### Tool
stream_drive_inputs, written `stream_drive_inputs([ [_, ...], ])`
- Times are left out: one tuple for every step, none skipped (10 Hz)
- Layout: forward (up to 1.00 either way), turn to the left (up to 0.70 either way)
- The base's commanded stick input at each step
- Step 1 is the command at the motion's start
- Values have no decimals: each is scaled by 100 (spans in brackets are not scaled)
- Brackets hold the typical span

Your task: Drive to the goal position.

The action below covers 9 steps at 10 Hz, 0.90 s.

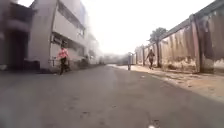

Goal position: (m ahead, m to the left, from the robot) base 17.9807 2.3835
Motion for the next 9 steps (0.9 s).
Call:
stream_drive_inputs([
  [100, 0],
  [100, 0],
  [100, 0],
  [100, 27],
  [100, 27],
  [100, 8],
  [100, 0],
  [100, 0],
  [100, 0],
])
